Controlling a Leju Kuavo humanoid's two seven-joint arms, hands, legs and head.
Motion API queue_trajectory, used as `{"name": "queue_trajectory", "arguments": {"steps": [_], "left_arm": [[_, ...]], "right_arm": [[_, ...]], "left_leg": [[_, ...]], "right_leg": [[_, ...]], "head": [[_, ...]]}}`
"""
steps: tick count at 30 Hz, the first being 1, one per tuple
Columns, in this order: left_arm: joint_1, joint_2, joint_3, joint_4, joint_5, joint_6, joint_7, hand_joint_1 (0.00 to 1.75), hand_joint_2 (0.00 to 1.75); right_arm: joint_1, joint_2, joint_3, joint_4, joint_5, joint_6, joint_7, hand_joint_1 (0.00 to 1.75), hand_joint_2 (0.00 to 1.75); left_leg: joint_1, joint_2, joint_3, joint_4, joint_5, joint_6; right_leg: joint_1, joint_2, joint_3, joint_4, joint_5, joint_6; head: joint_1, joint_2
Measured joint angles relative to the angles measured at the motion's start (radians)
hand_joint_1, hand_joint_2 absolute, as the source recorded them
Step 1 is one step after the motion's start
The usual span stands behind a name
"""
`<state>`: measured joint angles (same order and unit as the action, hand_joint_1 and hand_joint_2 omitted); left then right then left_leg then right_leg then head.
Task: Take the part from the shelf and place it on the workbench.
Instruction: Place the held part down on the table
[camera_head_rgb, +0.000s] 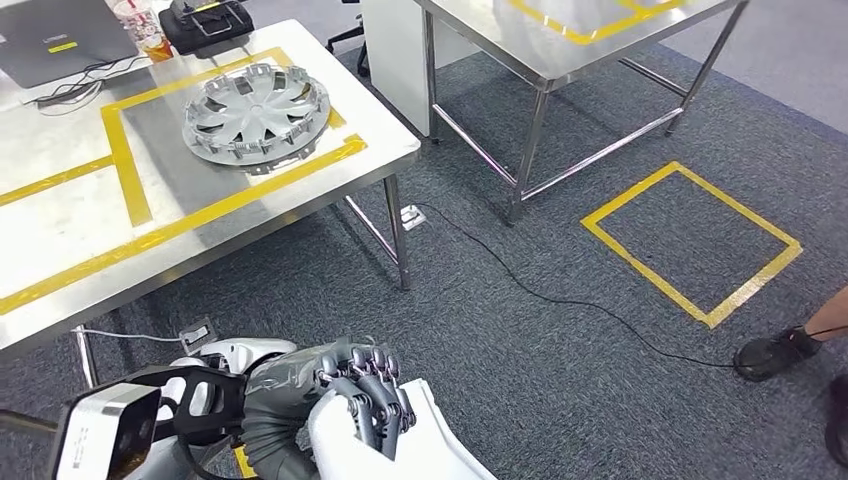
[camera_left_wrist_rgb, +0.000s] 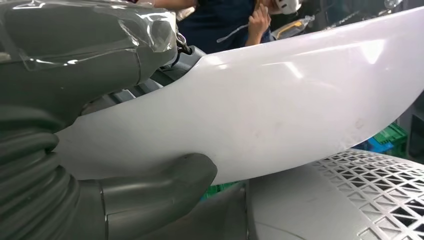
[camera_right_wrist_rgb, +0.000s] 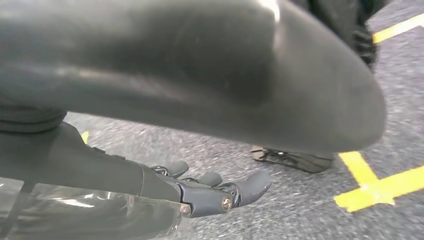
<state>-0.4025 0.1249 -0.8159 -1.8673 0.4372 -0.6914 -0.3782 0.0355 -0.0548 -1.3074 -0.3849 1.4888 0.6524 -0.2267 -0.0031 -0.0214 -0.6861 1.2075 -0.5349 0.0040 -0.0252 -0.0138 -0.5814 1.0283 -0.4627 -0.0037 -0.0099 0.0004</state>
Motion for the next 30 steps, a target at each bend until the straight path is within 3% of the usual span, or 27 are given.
{"name": "queue_trajectory", "arguments": {"steps": [2, 3, 5, 6, 8, 9, 11, 13, 15, 16, 17, 18, 19, 21, 22, 24, 26, 28, 30], "left_arm": [[0.002, 0.001, 0.000, 0.000, 0.000, 0.000, -0.002, 1.75, 1.75], [0.003, 0.002, 0.000, 0.000, 0.000, 0.000, -0.003, 1.75, 1.75], [0.004, 0.003, 0.001, -0.001, 0.000, 0.001, -0.006, 1.75, 1.75], [0.003, 0.003, 0.002, -0.002, 0.000, 0.001, -0.008, 1.75, 1.75], [0.003, 0.003, 0.005, -0.007, 0.000, 0.001, -0.009, 1.75, 1.75], [0.004, 0.003, 0.007, -0.009, 0.000, 0.001, -0.009, 1.75, 1.75], [0.009, 0.004, 0.014, -0.015, 0.000, 0.001, -0.009, 1.75, 1.75], [0.011, 0.004, 0.020, -0.021, -0.002, 0.001, -0.007, 1.75, 1.75], [0.014, 0.002, 0.021, -0.023, -0.005, 0.001, -0.006, 1.75, 1.75], [0.017, 0.001, 0.020, -0.023, -0.007, 0.002, -0.005, 1.75, 1.75], [0.020, 0.001, 0.020, -0.022, -0.008, 0.002, -0.004, 1.75, 1.75], [0.022, 0.001, 0.020, -0.021, -0.008, 0.003, -0.004, 1.75, 1.75], [0.023, 0.001, 0.020, -0.019, -0.009, 0.003, -0.003, 1.75, 1.75], [0.023, 0.001, 0.019, -0.017, -0.009, 0.004, -0.003, 1.75, 1.75], [0.023, 0.001, 0.020, -0.015, -0.009, 0.004, -0.003, 1.75, 1.75], [0.024, 0.002, 0.020, -0.013, -0.009, 0.004, -0.004, 1.75, 1.75], [0.025, 0.003, 0.023, -0.013, -0.008, 0.003, -0.005, 1.75, 1.75], [0.024, 0.005, 0.026, -0.013, -0.008, 0.002, -0.007, 1.75, 1.75], [0.023, 0.005, 0.028, -0.012, -0.007, 0.001, -0.009, 1.75, 1.75]], "right_arm": [[0.004, 0.000, 0.000, 0.000, 0.002, -0.002, 0.004, 0.00, 0.00], [0.004, 0.000, 0.000, 0.000, 0.003, -0.003, 0.006, 0.00, 0.00], [0.002, 0.000, 0.000, 0.001, 0.007, -0.005, 0.008, 0.00, 0.00], [0.002, 0.001, 0.000, 0.002, 0.009, -0.004, 0.007, 0.00, 0.00], [0.003, 0.000, 0.000, 0.005, 0.015, -0.003, 0.003, 0.00, 0.00], [0.003, -0.001, 0.000, 0.006, 0.018, -0.001, 0.000, 0.00, 0.00], [0.000, -0.003, 0.000, 0.007, 0.025, 0.002, -0.004, 0.00, 0.00], [0.000, -0.005, 0.000, 0.007, 0.030, 0.004, -0.008, 0.00, 0.00], [0.003, -0.008, -0.001, 0.007, 0.032, 0.004, -0.010, 0.00, 0.00], [0.005, -0.009, -0.002, 0.007, 0.034, 0.004, -0.010, 0.00, 0.00], [0.007, -0.011, -0.002, 0.008, 0.035, 0.003, -0.009, 0.00, 0.00], [0.007, -0.012, -0.002, 0.008, 0.036, 0.001, -0.009, 0.00, 0.00], [0.007, -0.012, -0.002, 0.008, 0.037, -0.001, -0.008, 0.00, 0.00], [0.005, -0.014, -0.003, 0.010, 0.037, -0.005, -0.007, 0.00, 0.00], [0.004, -0.015, -0.003, 0.011, 0.037, -0.007, -0.007, 0.00, 0.00], [0.001, -0.017, -0.005, 0.013, 0.038, -0.009, -0.007, 0.00, 0.00], [-0.005, -0.019, -0.006, 0.016, 0.040, -0.010, -0.005, 0.00, 0.00], [-0.009, -0.022, -0.007, 0.020, 0.041, -0.012, -0.003, 0.00, 0.00], [-0.007, -0.024, -0.010, 0.023, 0.042, -0.016, -0.003, 0.00, 0.00]], "left_leg": [[0.003, 0.015, -0.063, 0.101, -0.025, -0.001], [0.004, 0.018, -0.070, 0.103, -0.011, 0.002], [-0.003, 0.036, -0.022, -0.004, 0.054, 0.019], [-0.012, 0.064, 0.014, -0.074, 0.080, 0.033], [-0.028, 0.106, 0.058, -0.162, 0.100, 0.054], [-0.033, 0.109, 0.061, -0.172, 0.096, 0.058], [-0.030, 0.081, 0.070, -0.188, 0.103, 0.060], [-0.020, 0.052, 0.089, -0.211, 0.116, 0.063], [-0.013, 0.021, 0.099, -0.221, 0.124, 0.064], [-0.012, 0.005, 0.099, -0.221, 0.124, 0.065], [-0.011, -0.012, 0.099, -0.221, 0.124, 0.064], [-0.009, -0.029, 0.100, -0.220, 0.123, 0.063], [-0.007, -0.046, 0.101, -0.219, 0.121, 0.060], [-0.002, -0.077, 0.103, -0.210, 0.114, 0.048], [-0.001, -0.090, 0.100, -0.203, 0.109, 0.041], [-0.001, -0.109, 0.093, -0.193, 0.102, 0.028], [0.003, -0.117, 0.088, -0.191, 0.100, 0.019], [0.003, -0.076, 0.071, -0.158, 0.081, 0.009], [0.003, -0.012, 0.016, -0.050, 0.030, -0.001]], "right_leg": [[0.005, -0.025, 0.003, 0.000, -0.005, -0.004], [0.007, -0.037, 0.006, 0.000, -0.008, -0.005], [0.014, -0.060, 0.016, -0.001, -0.015, -0.006], [0.018, -0.072, 0.021, -0.001, -0.019, -0.006], [0.023, -0.095, 0.029, -0.003, -0.026, -0.001], [0.023, -0.109, 0.032, -0.005, -0.029, 0.003], [0.024, -0.124, 0.039, -0.009, -0.034, 0.010], [0.021, -0.071, 0.028, 0.028, -0.055, 0.011], [0.016, -0.005, -0.030, 0.144, -0.101, 0.010], [0.015, 0.005, -0.066, 0.210, -0.122, 0.011], [0.012, 0.008, -0.096, 0.256, -0.131, 0.016], [0.009, 0.009, -0.110, 0.265, -0.124, 0.026], [0.004, 0.011, -0.103, 0.233, -0.100, 0.038], [-0.008, 0.036, -0.051, 0.094, -0.030, 0.064], [-0.012, 0.050, -0.027, 0.036, -0.006, 0.065], [-0.009, 0.063, -0.005, -0.009, 0.011, 0.051], [-0.006, 0.044, -0.002, -0.009, 0.011, 0.033], [-0.008, 0.027, 0.004, -0.011, 0.010, 0.020], [-0.006, 0.007, 0.010, -0.012, 0.004, 0.008]], "head": [[-0.001, 0.000], [-0.001, 0.000], [-0.001, 0.000], [0.000, 0.000], [0.001, 0.000], [0.001, 0.000], [0.001, 0.000], [0.002, 0.000], [0.004, 0.000], [0.005, 0.000], [0.006, 0.000], [0.006, 0.000], [0.006, 0.000], [0.007, 0.000], [0.008, 0.000], [0.009, 0.000], [0.009, 0.000], [0.005, 0.000], [-0.002, 0.000]]}}
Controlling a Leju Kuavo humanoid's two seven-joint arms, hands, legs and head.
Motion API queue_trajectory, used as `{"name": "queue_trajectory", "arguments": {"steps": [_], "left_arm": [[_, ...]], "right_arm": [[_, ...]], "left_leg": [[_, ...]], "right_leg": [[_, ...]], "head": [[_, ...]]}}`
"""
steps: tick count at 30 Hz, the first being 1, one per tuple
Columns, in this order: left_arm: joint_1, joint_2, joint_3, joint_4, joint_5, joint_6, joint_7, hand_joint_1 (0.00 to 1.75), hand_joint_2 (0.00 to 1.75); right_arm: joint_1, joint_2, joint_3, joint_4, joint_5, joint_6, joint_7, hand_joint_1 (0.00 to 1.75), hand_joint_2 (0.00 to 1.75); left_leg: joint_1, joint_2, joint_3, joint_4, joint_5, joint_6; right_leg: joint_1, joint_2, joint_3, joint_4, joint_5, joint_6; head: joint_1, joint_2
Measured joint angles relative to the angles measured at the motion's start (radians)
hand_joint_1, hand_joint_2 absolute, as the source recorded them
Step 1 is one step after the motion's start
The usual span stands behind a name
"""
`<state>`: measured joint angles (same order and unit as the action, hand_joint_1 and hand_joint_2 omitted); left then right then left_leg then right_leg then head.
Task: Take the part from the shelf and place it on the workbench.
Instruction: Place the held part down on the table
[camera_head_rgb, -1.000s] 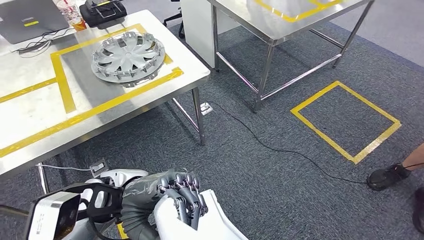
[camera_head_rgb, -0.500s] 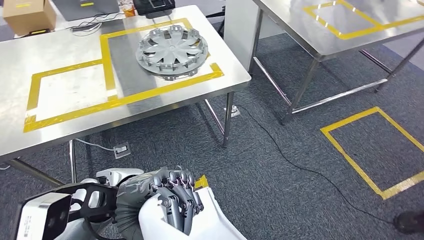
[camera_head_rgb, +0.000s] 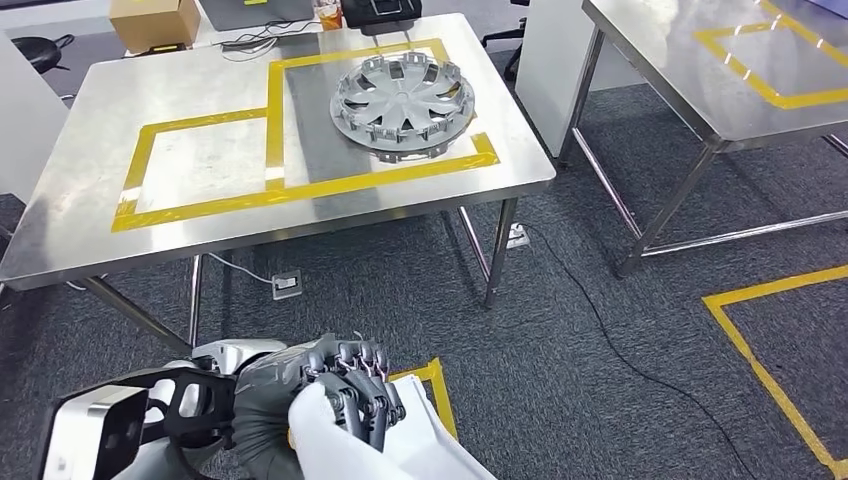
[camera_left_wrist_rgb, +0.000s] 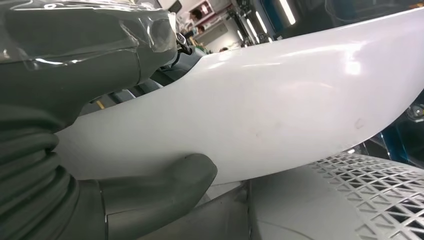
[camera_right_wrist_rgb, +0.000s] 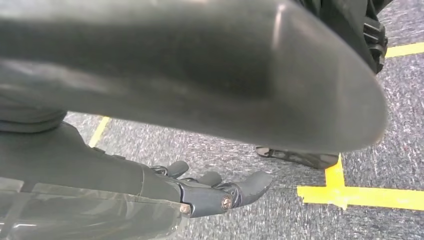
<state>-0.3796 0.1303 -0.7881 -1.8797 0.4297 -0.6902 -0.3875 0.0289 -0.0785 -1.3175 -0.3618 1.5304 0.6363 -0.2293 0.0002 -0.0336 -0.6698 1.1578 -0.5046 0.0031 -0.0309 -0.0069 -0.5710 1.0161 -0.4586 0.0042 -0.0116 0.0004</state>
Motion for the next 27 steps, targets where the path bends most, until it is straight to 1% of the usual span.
{"name": "queue_trajectory", "arguments": {"steps": [1, 2, 3, 4, 5, 6, 7, 8, 9, 10, 11, 12, 13, 14, 15, 16, 17, 18, 19, 20, 21, 22, 23, 24, 25, 26, 27], "left_arm": [[0.001, 0.000, 0.000, 0.001, 0.000, 0.000, -0.001, 1.75, 1.75], [0.002, 0.001, 0.000, 0.002, 0.000, -0.001, -0.001, 1.75, 1.75], [0.003, 0.001, 0.000, 0.003, 0.000, -0.001, -0.002, 1.75, 1.75], [0.004, 0.002, 0.000, 0.004, -0.001, -0.001, -0.003, 1.75, 1.75], [0.004, 0.003, 0.001, 0.005, -0.001, -0.001, -0.004, 1.75, 1.75], [0.003, 0.003, 0.003, 0.005, -0.001, -0.001, -0.006, 1.75, 1.75], [0.003, 0.003, 0.005, 0.005, -0.001, -0.002, -0.008, 1.75, 1.75], [0.001, 0.003, 0.008, 0.005, -0.001, -0.002, -0.010, 1.75, 1.75], [0.001, 0.004, 0.010, 0.005, -0.002, -0.003, -0.012, 1.75, 1.75], [0.000, 0.004, 0.013, 0.004, -0.002, -0.004, -0.014, 1.75, 1.75], [0.001, 0.005, 0.016, 0.004, -0.002, -0.005, -0.015, 1.75, 1.75], [0.002, 0.006, 0.018, 0.004, -0.002, -0.005, -0.016, 1.75, 1.75], [0.002, 0.005, 0.019, 0.004, -0.003, -0.005, -0.016, 1.75, 1.75], [0.002, 0.004, 0.019, 0.004, -0.004, -0.004, -0.016, 1.75, 1.75], [0.002, 0.003, 0.019, 0.004, -0.006, -0.004, -0.016, 1.75, 1.75], [0.003, 0.002, 0.018, 0.005, -0.008, -0.003, -0.016, 1.75, 1.75], [0.005, 0.002, 0.018, 0.006, -0.010, -0.003, -0.016, 1.75, 1.75], [0.007, 0.002, 0.017, 0.007, -0.011, -0.002, -0.016, 1.75, 1.75], [0.009, 0.002, 0.017, 0.007, -0.012, -0.001, -0.016, 1.75, 1.75], [0.011, 0.002, 0.017, 0.008, -0.012, -0.001, -0.016, 1.75, 1.75], [0.011, 0.002, 0.018, 0.008, -0.013, 0.000, -0.016, 1.75, 1.75], [0.012, 0.002, 0.018, 0.008, -0.013, 0.000, -0.016, 1.75, 1.75], [0.012, 0.001, 0.018, 0.008, -0.013, 0.000, -0.016, 1.75, 1.75], [0.013, 0.001, 0.018, 0.008, -0.013, 0.001, -0.016, 1.75, 1.75], [0.013, 0.001, 0.019, 0.008, -0.014, 0.001, -0.016, 1.75, 1.75], [0.013, 0.001, 0.020, 0.009, -0.014, 0.001, -0.016, 1.75, 1.75], [0.013, 0.001, 0.021, 0.008, -0.014, 0.002, -0.016, 1.75, 1.75]], "right_arm": [[0.002, 0.000, -0.002, 0.002, 0.001, -0.002, 0.001, 0.00, 0.00], [0.004, 0.000, -0.003, 0.004, 0.002, -0.005, 0.002, 0.00, 0.00], [0.004, -0.001, -0.004, 0.005, 0.002, -0.007, 0.003, 0.00, 0.00], [0.004, -0.001, -0.005, 0.007, 0.003, -0.009, 0.004, 0.00, 0.00], [0.003, -0.001, -0.005, 0.009, 0.004, -0.010, 0.004, 0.00, 0.00], [0.002, -0.001, -0.006, 0.011, 0.004, -0.011, 0.005, 0.00, 0.00], [0.001, 0.000, -0.006, 0.014, 0.005, -0.011, 0.004, 0.00, 0.00], [0.001, 0.000, -0.007, 0.016, 0.005, -0.011, 0.004, 0.00, 0.00], [0.000, -0.001, -0.007, 0.018, 0.006, -0.011, 0.003, 0.00, 0.00], [0.000, -0.001, -0.008, 0.019, 0.006, -0.011, 0.002, 0.00, 0.00], [-0.002, -0.002, -0.009, 0.020, 0.005, -0.014, 0.002, 0.00, 0.00], [-0.005, -0.002, -0.010, 0.020, 0.002, -0.019, 0.002, 0.00, 0.00], [-0.007, -0.002, -0.013, 0.021, -0.002, -0.025, 0.002, 0.00, 0.00], [-0.009, -0.002, -0.018, 0.021, -0.007, -0.032, 0.002, 0.00, 0.00], [-0.008, -0.003, -0.023, 0.021, -0.011, -0.037, 0.002, 0.00, 0.00], [-0.007, -0.004, -0.028, 0.021, -0.013, -0.040, 0.002, 0.00, 0.00], [-0.005, -0.005, -0.032, 0.021, -0.013, -0.042, 0.002, 0.00, 0.00], [-0.003, -0.006, -0.035, 0.021, -0.013, -0.043, 0.003, 0.00, 0.00], [-0.002, -0.007, -0.036, 0.021, -0.014, -0.044, 0.003, 0.00, 0.00], [-0.002, -0.007, -0.037, 0.021, -0.014, -0.045, 0.004, 0.00, 0.00], [-0.002, -0.007, -0.039, 0.021, -0.015, -0.046, 0.004, 0.00, 0.00], [-0.003, -0.006, -0.041, 0.020, -0.016, -0.047, 0.005, 0.00, 0.00], [-0.005, -0.006, -0.044, 0.020, -0.016, -0.047, 0.005, 0.00, 0.00], [-0.007, -0.005, -0.047, 0.019, -0.017, -0.047, 0.006, 0.00, 0.00], [-0.009, -0.004, -0.049, 0.019, -0.017, -0.047, 0.007, 0.00, 0.00], [-0.010, -0.003, -0.051, 0.018, -0.018, -0.046, 0.008, 0.00, 0.00], [-0.011, -0.001, -0.053, 0.018, -0.018, -0.046, 0.008, 0.00, 0.00]], "left_leg": [[0.002, 0.018, -0.038, 0.069, -0.026, -0.003], [0.004, 0.026, -0.072, 0.123, -0.041, -0.004], [0.004, 0.030, -0.090, 0.146, -0.038, -0.003], [0.004, 0.032, -0.086, 0.129, -0.018, 0.000], [0.001, 0.038, -0.061, 0.076, 0.014, 0.007], [-0.005, 0.058, -0.024, 0.003, 0.047, 0.019], [-0.013, 0.083, 0.010, -0.062, 0.068, 0.031], [-0.021, 0.103, 0.034, -0.108, 0.078, 0.042], [-0.028, 0.114, 0.044, -0.129, 0.078, 0.049], [-0.030, 0.109, 0.045, -0.133, 0.075, 0.051], [-0.030, 0.094, 0.051, -0.140, 0.077, 0.054], [-0.026, 0.082, 0.060, -0.151, 0.083, 0.056], [-0.022, 0.073, 0.070, -0.162, 0.089, 0.059], [-0.018, 0.064, 0.080, -0.173, 0.094, 0.061], [-0.015, 0.056, 0.083, -0.179, 0.097, 0.063], [-0.013, 0.047, 0.084, -0.179, 0.097, 0.064], [-0.013, 0.038, 0.084, -0.179, 0.096, 0.064], [-0.012, 0.028, 0.085, -0.178, 0.094, 0.063], [-0.011, 0.019, 0.086, -0.177, 0.092, 0.061], [-0.009, 0.012, 0.088, -0.173, 0.088, 0.057], [-0.008, 0.006, 0.090, -0.168, 0.082, 0.051], [-0.008, 0.001, 0.089, -0.160, 0.075, 0.044], [-0.009, -0.002, 0.087, -0.152, 0.069, 0.038], [-0.010, -0.004, 0.085, -0.147, 0.064, 0.032], [-0.011, -0.004, 0.084, -0.144, 0.061, 0.028], [-0.010, -0.004, 0.083, -0.143, 0.058, 0.026], [-0.008, -0.002, 0.081, -0.139, 0.054, 0.022]], "right_leg": [[0.003, -0.012, 0.001, 0.000, -0.003, -0.004], [0.005, -0.024, 0.002, 0.000, -0.005, -0.006], [0.008, -0.037, 0.004, 0.000, -0.008, -0.007], [0.010, -0.049, 0.006, 0.000, -0.011, -0.008], [0.013, -0.060, 0.010, 0.000, -0.014, -0.008], [0.016, -0.071, 0.016, 0.000, -0.018, -0.008], [0.021, -0.082, 0.021, -0.001, -0.023, -0.006], [0.023, -0.094, 0.025, -0.002, -0.027, -0.003], [0.025, -0.106, 0.028, -0.003, -0.030, 0.001], [0.026, -0.118, 0.031, -0.005, -0.033, 0.006], [0.026, -0.128, 0.036, -0.009, -0.035, 0.010], [0.025, -0.118, 0.038, -0.006, -0.038, 0.013], [0.024, -0.094, 0.033, 0.009, -0.047, 0.014], [0.022, -0.062, 0.016, 0.045, -0.063, 0.013], [0.018, -0.027, -0.014, 0.102, -0.084, 0.012], [0.016, -0.008, -0.052, 0.168, -0.107, 0.011], [0.015, 0.000, -0.090, 0.226, -0.121, 0.014], [0.012, 0.002, -0.115, 0.254, -0.121, 0.021], [0.009, 0.002, -0.121, 0.244, -0.103, 0.032], [0.005, 0.002, -0.108, 0.194, -0.071, 0.045], [0.000, 0.002, -0.082, 0.122, -0.033, 0.058], [-0.002, 0.003, -0.059, 0.061, -0.004, 0.064], [-0.002, 0.004, -0.041, 0.020, 0.014, 0.060], [0.000, 0.006, -0.033, 0.003, 0.020, 0.051], [0.003, 0.007, -0.033, 0.005, 0.019, 0.038], [0.003, 0.007, -0.031, 0.005, 0.018, 0.027], [0.002, 0.007, -0.030, 0.004, 0.018, 0.020]], "head": [[-0.002, 0.000], [-0.002, 0.000], [-0.003, 0.000], [-0.003, 0.000], [-0.003, 0.000], [-0.003, 0.000], [-0.002, 0.000], [-0.002, 0.000], [-0.001, 0.000], [-0.001, 0.000], [-0.002, 0.000], [0.000, 0.000], [0.000, 0.000], [0.002, 0.000], [0.004, 0.000], [0.005, 0.000], [0.008, 0.000], [0.008, 0.000], [0.008, 0.000], [0.009, 0.000], [0.010, 0.000], [0.012, 0.000], [0.013, 0.000], [0.015, 0.000], [0.015, 0.000], [0.015, 0.000], [0.015, 0.000]]}}
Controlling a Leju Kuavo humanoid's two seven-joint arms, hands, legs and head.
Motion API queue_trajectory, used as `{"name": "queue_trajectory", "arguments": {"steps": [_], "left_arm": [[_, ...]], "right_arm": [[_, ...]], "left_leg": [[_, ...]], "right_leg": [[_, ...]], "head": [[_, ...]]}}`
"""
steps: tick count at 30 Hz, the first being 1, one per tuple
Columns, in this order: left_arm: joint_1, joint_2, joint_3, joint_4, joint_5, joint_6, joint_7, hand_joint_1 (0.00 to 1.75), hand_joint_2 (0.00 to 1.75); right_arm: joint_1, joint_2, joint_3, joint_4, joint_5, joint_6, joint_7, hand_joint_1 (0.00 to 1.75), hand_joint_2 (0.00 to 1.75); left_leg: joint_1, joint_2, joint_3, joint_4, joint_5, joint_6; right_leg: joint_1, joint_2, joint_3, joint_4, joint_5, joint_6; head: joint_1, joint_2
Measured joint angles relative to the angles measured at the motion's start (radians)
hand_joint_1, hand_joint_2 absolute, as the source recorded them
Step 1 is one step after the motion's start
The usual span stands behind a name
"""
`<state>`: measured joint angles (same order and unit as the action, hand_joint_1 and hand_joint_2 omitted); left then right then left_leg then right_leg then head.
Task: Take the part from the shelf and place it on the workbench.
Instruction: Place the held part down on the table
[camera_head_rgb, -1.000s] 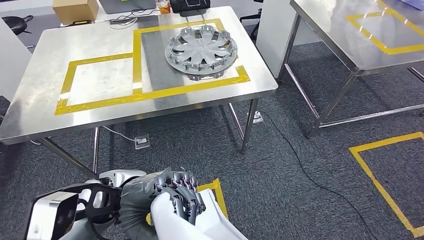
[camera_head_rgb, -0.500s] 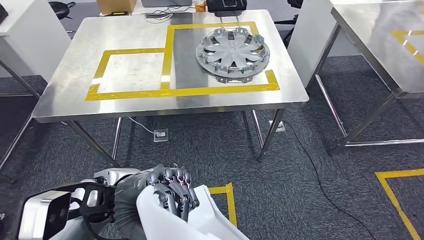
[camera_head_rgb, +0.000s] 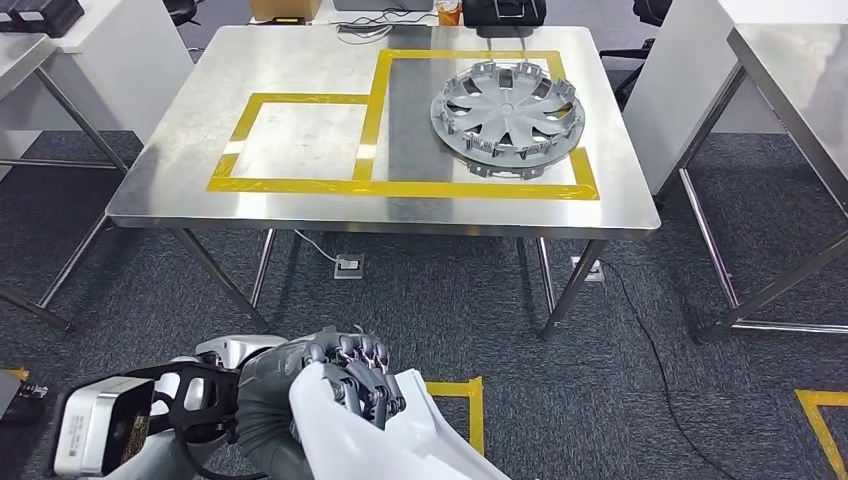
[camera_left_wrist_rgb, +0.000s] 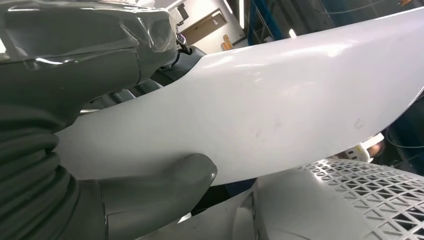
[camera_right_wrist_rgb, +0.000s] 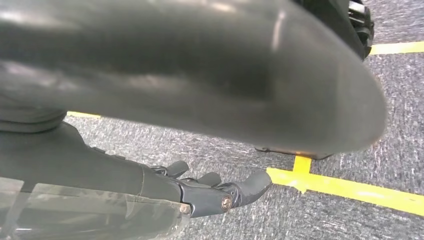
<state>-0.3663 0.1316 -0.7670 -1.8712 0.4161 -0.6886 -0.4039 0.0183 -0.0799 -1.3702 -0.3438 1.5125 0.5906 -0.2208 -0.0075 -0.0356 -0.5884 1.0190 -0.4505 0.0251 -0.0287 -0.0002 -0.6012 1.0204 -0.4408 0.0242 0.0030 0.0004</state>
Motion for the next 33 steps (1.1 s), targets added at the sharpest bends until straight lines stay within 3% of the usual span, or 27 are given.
{"name": "queue_trajectory", "arguments": {"steps": [2, 5, 6, 7, 8, 10, 12, 14, 17, 20, 22, 23, 25, 26, 28, 31, 33], "left_arm": [[-0.001, 0.000, 0.003, 0.000, 0.001, 0.000, 0.000, 1.75, 1.75], [0.000, 0.001, 0.006, 0.000, 0.002, 0.000, 0.000, 1.75, 1.75], [0.001, 0.001, 0.007, 0.001, 0.002, 0.000, 0.001, 1.75, 1.75], [0.001, 0.002, 0.007, 0.001, 0.002, 0.000, 0.001, 1.75, 1.75], [0.001, 0.002, 0.008, 0.001, 0.002, 0.000, 0.001, 1.75, 1.75], [0.000, 0.001, 0.009, 0.002, 0.002, 0.001, 0.001, 1.75, 1.75], [-0.002, 0.001, 0.009, 0.001, 0.002, 0.001, 0.002, 1.75, 1.75], [-0.004, 0.002, 0.011, 0.000, 0.002, 0.001, 0.002, 1.75, 1.75], [-0.004, 0.001, 0.014, -0.003, 0.002, 0.002, 0.002, 1.75, 1.75], [-0.003, -0.002, 0.015, -0.004, 0.002, 0.003, 0.003, 1.75, 1.75], [0.000, -0.002, 0.015, -0.004, 0.001, 0.004, 0.004, 1.75, 1.75], [0.000, -0.002, 0.014, -0.003, 0.001, 0.004, 0.005, 1.75, 1.75], [0.000, -0.003, 0.013, -0.003, 0.001, 0.005, 0.006, 1.75, 1.75], [0.000, -0.004, 0.013, -0.003, 0.001, 0.006, 0.007, 1.75, 1.75], [-0.001, -0.005, 0.013, -0.004, -0.001, 0.008, 0.008, 1.75, 1.75], [-0.001, -0.006, 0.013, -0.004, -0.002, 0.010, 0.009, 1.75, 1.75], [-0.001, -0.006, 0.016, -0.005, -0.001, 0.010, 0.009, 1.75, 1.75]], "right_arm": [[0.000, 0.003, -0.003, -0.005, 0.000, 0.005, 0.001, 0.00, 0.00], [0.001, 0.008, -0.010, -0.022, 0.003, 0.017, 0.001, 0.00, 0.00], [0.001, 0.010, -0.011, -0.027, 0.004, 0.019, 0.002, 0.00, 0.00], [0.001, 0.012, -0.013, -0.033, 0.005, 0.021, 0.002, 0.00, 0.00], [0.000, 0.014, -0.014, -0.037, 0.006, 0.022, 0.002, 0.00, 0.00], [0.000, 0.021, -0.016, -0.045, 0.007, 0.022, 0.002, 0.00, 0.00], [0.000, 0.030, -0.019, -0.052, 0.009, 0.025, 0.000, 0.00, 0.00], [0.001, 0.035, -0.023, -0.061, 0.012, 0.029, -0.003, 0.00, 0.00], [0.001, 0.039, -0.025, -0.070, 0.014, 0.035, -0.004, 0.00, 0.00], [0.001, 0.038, -0.027, -0.076, 0.014, 0.037, -0.004, 0.00, 0.00], [0.002, 0.037, -0.029, -0.079, 0.015, 0.037, -0.004, 0.00, 0.00], [0.003, 0.037, -0.029, -0.080, 0.015, 0.038, -0.004, 0.00, 0.00], [0.002, 0.036, -0.029, -0.082, 0.015, 0.038, -0.004, 0.00, 0.00], [0.001, 0.036, -0.029, -0.083, 0.016, 0.038, -0.004, 0.00, 0.00], [-0.002, 0.037, -0.030, -0.084, 0.018, 0.036, -0.004, 0.00, 0.00], [-0.003, 0.039, -0.030, -0.085, 0.023, 0.034, -0.004, 0.00, 0.00], [-0.003, 0.039, -0.031, -0.087, 0.025, 0.034, -0.005, 0.00, 0.00]], "left_leg": [[0.004, 0.011, -0.020, 0.047, -0.030, -0.010], [0.010, 0.025, -0.116, 0.238, -0.109, -0.022], [0.011, 0.027, -0.142, 0.282, -0.118, -0.022], [0.011, 0.028, -0.151, 0.290, -0.109, -0.020], [0.010, 0.029, -0.139, 0.257, -0.082, -0.015], [0.002, 0.033, -0.074, 0.119, -0.015, 0.007], [-0.010, 0.042, -0.028, 0.021, 0.013, 0.030], [-0.018, 0.045, -0.022, 0.001, 0.011, 0.038], [-0.008, 0.041, 0.005, -0.034, 0.028, 0.041], [-0.006, 0.038, 0.016, -0.047, 0.035, 0.043], [-0.004, 0.033, 0.016, -0.046, 0.034, 0.041], [-0.003, 0.031, 0.016, -0.043, 0.032, 0.038], [0.001, 0.027, 0.015, -0.032, 0.023, 0.027], [0.001, 0.026, 0.013, -0.023, 0.016, 0.020], [-0.001, 0.025, 0.009, -0.012, 0.006, 0.007], [0.003, 0.025, 0.006, -0.002, -0.003, -0.004], [0.008, 0.027, -0.023, 0.062, -0.042, -0.015]], "right_leg": [[-0.003, 0.000, 0.006, -0.001, -0.002, -0.012], [0.002, -0.001, 0.011, -0.001, -0.008, -0.021], [0.004, -0.002, 0.013, -0.001, -0.009, -0.023], [0.006, -0.002, 0.014, -0.001, -0.010, -0.025], [0.009, -0.002, 0.017, -0.001, -0.012, -0.026], [0.014, -0.002, 0.023, -0.002, -0.014, -0.028], [0.016, -0.003, 0.024, -0.003, -0.016, -0.025], [0.015, -0.006, 0.023, -0.007, -0.017, -0.016], [0.015, -0.008, 0.011, 0.022, -0.032, -0.008], [0.012, -0.003, -0.074, 0.191, -0.101, -0.009], [0.006, -0.003, -0.116, 0.259, -0.114, 0.004], [0.002, -0.003, -0.108, 0.234, -0.096, 0.016], [-0.006, -0.003, -0.049, 0.101, -0.038, 0.040], [-0.008, -0.002, -0.020, 0.042, -0.016, 0.041], [-0.004, 0.000, 0.007, -0.008, -0.002, 0.025], [-0.003, 0.000, 0.011, -0.008, -0.002, 0.001], [-0.007, 0.000, 0.015, -0.010, -0.002, -0.008]], "head": [[-0.002, 0.000], [-0.004, 0.000], [-0.005, 0.000], [-0.005, 0.000], [-0.005, 0.000], [-0.004, 0.000], [-0.002, 0.000], [-0.002, 0.000], [-0.002, 0.000], [0.001, 0.000], [0.001, 0.000], [0.001, 0.000], [0.002, 0.000], [0.003, 0.000], [0.003, 0.000], [0.003, 0.000], [0.000, 0.000]]}}
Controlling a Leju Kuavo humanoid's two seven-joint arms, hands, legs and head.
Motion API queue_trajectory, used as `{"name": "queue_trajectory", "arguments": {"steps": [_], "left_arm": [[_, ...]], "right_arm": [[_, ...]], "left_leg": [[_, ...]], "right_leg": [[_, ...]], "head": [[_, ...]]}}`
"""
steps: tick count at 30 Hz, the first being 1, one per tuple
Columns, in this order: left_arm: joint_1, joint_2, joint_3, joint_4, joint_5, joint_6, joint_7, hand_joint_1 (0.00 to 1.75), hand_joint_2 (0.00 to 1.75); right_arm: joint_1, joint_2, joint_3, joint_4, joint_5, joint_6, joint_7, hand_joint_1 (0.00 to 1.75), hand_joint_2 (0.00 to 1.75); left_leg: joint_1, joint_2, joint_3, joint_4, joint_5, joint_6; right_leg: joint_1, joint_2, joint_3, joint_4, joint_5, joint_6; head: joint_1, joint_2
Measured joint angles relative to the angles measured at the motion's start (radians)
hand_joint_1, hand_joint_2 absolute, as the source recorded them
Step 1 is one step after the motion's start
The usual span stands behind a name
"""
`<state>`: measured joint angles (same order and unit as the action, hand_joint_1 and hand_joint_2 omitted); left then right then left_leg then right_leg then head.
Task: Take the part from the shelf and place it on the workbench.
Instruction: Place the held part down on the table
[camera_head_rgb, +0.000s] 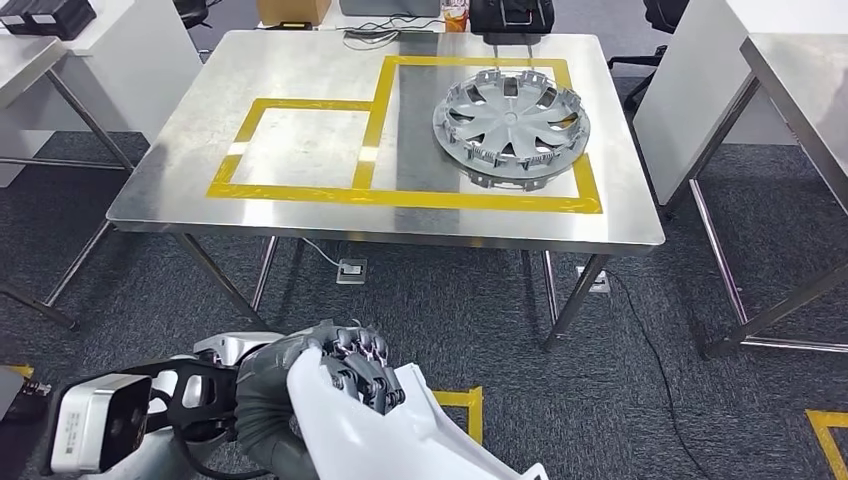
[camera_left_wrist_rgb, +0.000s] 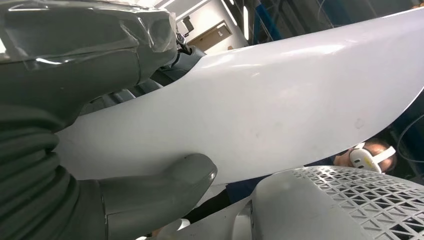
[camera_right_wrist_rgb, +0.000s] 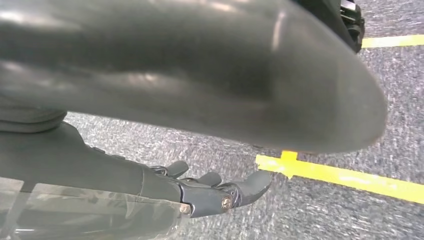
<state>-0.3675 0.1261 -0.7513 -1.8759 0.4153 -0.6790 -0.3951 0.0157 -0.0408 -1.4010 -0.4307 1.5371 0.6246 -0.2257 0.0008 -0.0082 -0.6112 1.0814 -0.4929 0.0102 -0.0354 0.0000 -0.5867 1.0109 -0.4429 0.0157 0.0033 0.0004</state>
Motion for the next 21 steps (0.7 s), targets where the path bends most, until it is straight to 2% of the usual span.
{"name": "queue_trajectory", "arguments": {"steps": [2, 3, 4, 5, 6, 8, 9, 10, 13, 14, 15, 17, 18, 19, 20, 21], "left_arm": [[0.001, 0.001, 0.003, 0.000, 0.001, 0.000, 0.000, 1.75, 1.75], [0.002, 0.001, 0.003, 0.000, 0.001, 0.000, 0.000, 1.75, 1.75], [0.003, 0.002, 0.003, 0.000, 0.001, 0.000, 0.000, 1.75, 1.75], [0.004, 0.002, 0.003, 0.000, 0.001, 0.000, 0.000, 1.75, 1.75], [0.004, 0.002, 0.004, 0.000, 0.001, 0.000, 0.000, 1.75, 1.75], [0.003, 0.001, 0.005, 0.000, 0.001, 0.000, 0.000, 1.75, 1.75], [0.002, 0.001, 0.005, 0.000, 0.001, 0.000, 0.000, 1.75, 1.75], [0.002, 0.000, 0.006, 0.000, 0.000, 0.000, 0.000, 1.75, 1.75], [0.002, -0.001, 0.007, -0.001, -0.002, 0.000, 0.000, 1.75, 1.75], [0.001, -0.002, 0.007, -0.001, -0.002, 0.000, 0.000, 1.75, 1.75], [0.001, -0.003, 0.007, -0.002, -0.002, 0.000, 0.000, 1.75, 1.75], [0.001, -0.005, 0.006, -0.002, -0.003, 0.000, 0.000, 1.75, 1.75], [0.002, -0.006, 0.005, -0.001, -0.004, 0.000, 0.000, 1.75, 1.75], [0.003, -0.005, 0.004, -0.001, -0.004, 0.000, 0.000, 1.75, 1.75], [0.003, -0.005, 0.004, -0.001, -0.005, 0.000, 0.000, 1.75, 1.75], [0.003, -0.005, 0.004, -0.001, -0.005, 0.000, 0.000, 1.75, 1.75]], "right_arm": [[0.000, 0.000, 0.000, -0.002, 0.001, 0.000, -0.001, 0.00, 0.00], [0.000, 0.001, -0.001, -0.002, 0.002, 0.001, -0.001, 0.00, 0.00], [0.000, 0.001, -0.001, -0.002, 0.003, 0.001, -0.001, 0.00, 0.00], [0.000, 0.001, -0.001, -0.003, 0.003, 0.001, -0.001, 0.00, 0.00], [0.000, 0.002, -0.001, -0.003, 0.003, 0.001, -0.001, 0.00, 0.00], [-0.001, 0.004, -0.001, -0.003, 0.004, 0.001, -0.002, 0.00, 0.00], [-0.001, 0.006, -0.001, -0.003, 0.004, 0.001, -0.002, 0.00, 0.00], [-0.001, 0.007, -0.001, -0.003, 0.004, 0.001, -0.002, 0.00, 0.00], [-0.003, 0.010, -0.001, -0.004, 0.004, -0.001, -0.002, 0.00, 0.00], [-0.004, 0.010, -0.001, -0.004, 0.004, -0.001, -0.002, 0.00, 0.00], [-0.005, 0.010, -0.002, -0.004, 0.004, -0.002, -0.002, 0.00, 0.00], [-0.005, 0.008, -0.002, -0.004, 0.005, -0.004, -0.002, 0.00, 0.00], [-0.005, 0.008, -0.003, -0.004, 0.005, -0.005, -0.003, 0.00, 0.00], [-0.004, 0.007, -0.003, -0.004, 0.006, -0.007, -0.003, 0.00, 0.00], [-0.004, 0.007, -0.003, -0.004, 0.007, -0.008, -0.003, 0.00, 0.00], [-0.004, 0.006, -0.004, -0.004, 0.007, -0.010, -0.004, 0.00, 0.00]], "left_leg": [[0.004, 0.002, -0.066, 0.136, -0.063, -0.009], [0.006, 0.002, -0.098, 0.197, -0.083, -0.011], [0.006, 0.002, -0.116, 0.226, -0.085, -0.011], [0.007, 0.002, -0.115, 0.216, -0.068, -0.009], [0.006, 0.002, -0.093, 0.166, -0.036, -0.004], [0.001, 0.005, -0.025, 0.022, 0.028, 0.012], [-0.003, 0.006, 0.000, -0.031, 0.045, 0.018], [-0.007, 0.008, 0.012, -0.057, 0.049, 0.023], [-0.009, 0.007, 0.023, -0.076, 0.052, 0.030], [-0.007, 0.007, 0.031, -0.085, 0.058, 0.035], [-0.005, 0.007, 0.038, -0.095, 0.063, 0.040], [-0.005, 0.007, 0.041, -0.100, 0.067, 0.046], [-0.007, 0.007, 0.040, -0.100, 0.067, 0.048], [-0.008, 0.005, 0.040, -0.100, 0.066, 0.048], [-0.009, 0.004, 0.040, -0.099, 0.066, 0.048], [-0.009, 0.002, 0.041, -0.098, 0.064, 0.046]], "right_leg": [[0.001, 0.000, 0.001, 0.000, -0.002, -0.005], [0.002, -0.001, 0.001, 0.000, -0.002, -0.006], [0.003, -0.001, 0.002, 0.000, -0.003, -0.007], [0.004, 0.000, 0.003, 0.000, -0.003, -0.008], [0.005, 0.000, 0.005, 0.000, -0.004, -0.008], [0.009, 0.001, 0.009, 0.000, -0.006, -0.006], [0.011, 0.001, 0.009, 0.000, -0.008, -0.004], [0.012, 0.001, 0.009, 0.000, -0.009, -0.001], [0.012, -0.002, 0.011, -0.005, -0.010, 0.014], [0.012, -0.002, 0.005, 0.008, -0.018, 0.016], [0.012, -0.002, -0.010, 0.041, -0.034, 0.015], [0.011, -0.001, -0.071, 0.162, -0.086, 0.008], [0.011, -0.001, -0.104, 0.226, -0.107, 0.008], [0.011, -0.001, -0.126, 0.265, -0.115, 0.011], [0.010, -0.001, -0.130, 0.266, -0.108, 0.018], [0.010, -0.001, -0.114, 0.226, -0.085, 0.028]], "head": [[-0.002, 0.000], [-0.002, 0.000], [-0.002, 0.000], [-0.002, 0.000], [-0.003, 0.000], [-0.002, 0.000], [-0.002, 0.000], [-0.002, 0.000], [-0.001, 0.000], [-0.001, 0.000], [0.000, 0.000], [0.002, 0.000], [0.003, 0.000], [0.003, 0.000], [0.003, 0.000], [0.003, 0.000]]}}
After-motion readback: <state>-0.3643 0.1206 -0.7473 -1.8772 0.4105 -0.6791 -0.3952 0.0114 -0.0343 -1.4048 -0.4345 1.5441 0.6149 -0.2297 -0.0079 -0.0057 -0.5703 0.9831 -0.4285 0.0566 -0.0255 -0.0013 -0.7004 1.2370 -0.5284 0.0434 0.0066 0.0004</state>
